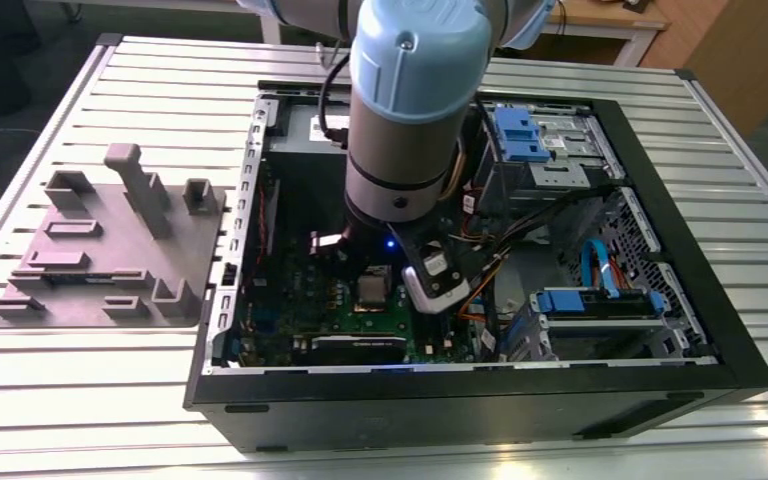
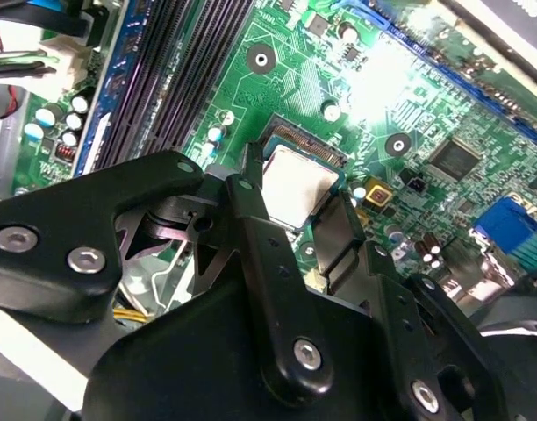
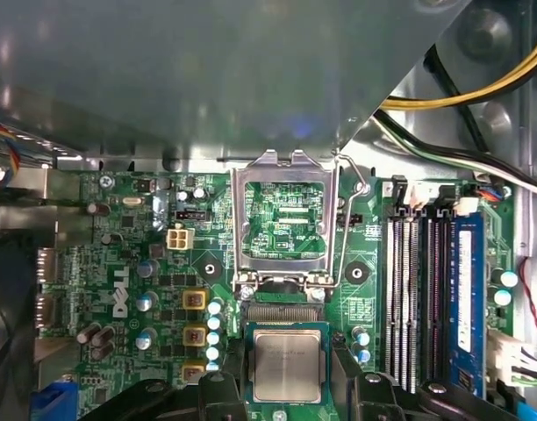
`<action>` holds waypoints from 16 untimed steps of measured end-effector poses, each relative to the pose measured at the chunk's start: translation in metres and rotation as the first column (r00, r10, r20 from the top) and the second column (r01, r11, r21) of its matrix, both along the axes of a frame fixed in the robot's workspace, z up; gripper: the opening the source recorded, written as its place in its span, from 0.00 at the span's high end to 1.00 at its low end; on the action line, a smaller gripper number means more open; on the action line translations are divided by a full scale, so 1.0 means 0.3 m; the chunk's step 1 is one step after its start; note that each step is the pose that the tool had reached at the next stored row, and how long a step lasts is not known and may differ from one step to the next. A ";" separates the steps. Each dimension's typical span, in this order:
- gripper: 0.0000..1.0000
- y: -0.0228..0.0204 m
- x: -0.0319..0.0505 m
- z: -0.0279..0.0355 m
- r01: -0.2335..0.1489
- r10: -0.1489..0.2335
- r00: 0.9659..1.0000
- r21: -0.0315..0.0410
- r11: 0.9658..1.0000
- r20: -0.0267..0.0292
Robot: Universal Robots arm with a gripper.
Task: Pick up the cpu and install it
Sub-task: 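Place the cpu into insertion slot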
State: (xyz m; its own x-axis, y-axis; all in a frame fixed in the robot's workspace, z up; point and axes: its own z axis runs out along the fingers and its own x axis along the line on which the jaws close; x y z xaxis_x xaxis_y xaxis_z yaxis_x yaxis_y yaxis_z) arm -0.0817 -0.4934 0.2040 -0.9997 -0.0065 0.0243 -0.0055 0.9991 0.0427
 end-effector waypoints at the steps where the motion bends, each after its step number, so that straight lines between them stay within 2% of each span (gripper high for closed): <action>1: 0.53 0.000 0.000 -0.005 0.000 0.000 1.000 0.000 1.000 -0.001; 7: 0.53 0.000 -0.002 -0.027 0.000 0.000 1.000 -0.001 1.000 -0.006; 16: 0.53 -0.001 -0.002 -0.050 0.000 0.000 1.000 -0.001 1.000 -0.008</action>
